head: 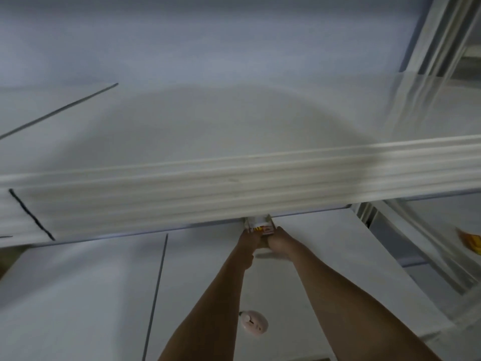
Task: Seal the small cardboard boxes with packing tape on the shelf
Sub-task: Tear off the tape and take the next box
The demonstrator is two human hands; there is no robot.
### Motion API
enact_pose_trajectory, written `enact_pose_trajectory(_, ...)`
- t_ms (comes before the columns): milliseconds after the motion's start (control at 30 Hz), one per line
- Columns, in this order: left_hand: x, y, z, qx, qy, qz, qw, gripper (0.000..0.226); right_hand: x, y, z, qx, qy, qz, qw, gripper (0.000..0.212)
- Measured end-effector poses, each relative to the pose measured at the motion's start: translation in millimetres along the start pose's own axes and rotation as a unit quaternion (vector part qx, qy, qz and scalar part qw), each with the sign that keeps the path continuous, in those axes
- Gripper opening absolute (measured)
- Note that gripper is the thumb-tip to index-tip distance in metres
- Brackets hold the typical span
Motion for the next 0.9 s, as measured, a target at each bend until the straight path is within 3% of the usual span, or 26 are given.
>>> enact_pose_trajectory(133,-7,-12,3,0.026,-0.018,0.005,0.999,0.048,8,-4,-16,-0.013,0.038,-0.005,0.999,0.044)
enact_pose_trajectory(267,-2,-16,-18,0.036,-0.033,0.019,0.999,0.031,4,-7,-32,-0.050,0.041,0.048,0.997,0.031)
enact_pose_trajectory(433,3,-16,-57,0.030,0.000,-0.018,0.999,0.013,-9,3,-58,-0.090,0.007,0.080,0.993,0.053)
enact_pose_trajectory(533,0,-30,-75,0.062,0.046,0.012,0.997,0.055,-14,10,-76,-0.107,-0.003,0.112,0.988,0.056)
enact_pose_trajectory(567,-3,-35,-81,0.068,0.055,0.039,0.995,0.059,-15,14,-80,-0.113,-0.006,0.115,0.987,0.057)
enact_pose_trajectory(733,-8,-61,-114,0.060,0.079,0.043,0.994,0.029,-18,42,-99,-0.151,-0.021,0.191,0.970,0.075)
enact_pose_trajectory(833,-15,-83,-127,0.071,0.061,0.012,0.995,0.023,-8,62,-92,-0.119,-0.019,0.258,0.958,0.115)
enact_pose_trajectory(900,-20,-97,-137,0.083,0.052,-0.035,0.995,0.025,-5,74,-96,-0.118,-0.017,0.293,0.948,0.107)
Point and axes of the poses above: each hand's wrist, its own z-axis towards the middle knuckle, its own y-axis out of the palm, x = y × z, the point moved 5 cm from there along z, towards the middle knuckle, and after that the axes turned 14 degrees about -z, right-handed, at the moved point
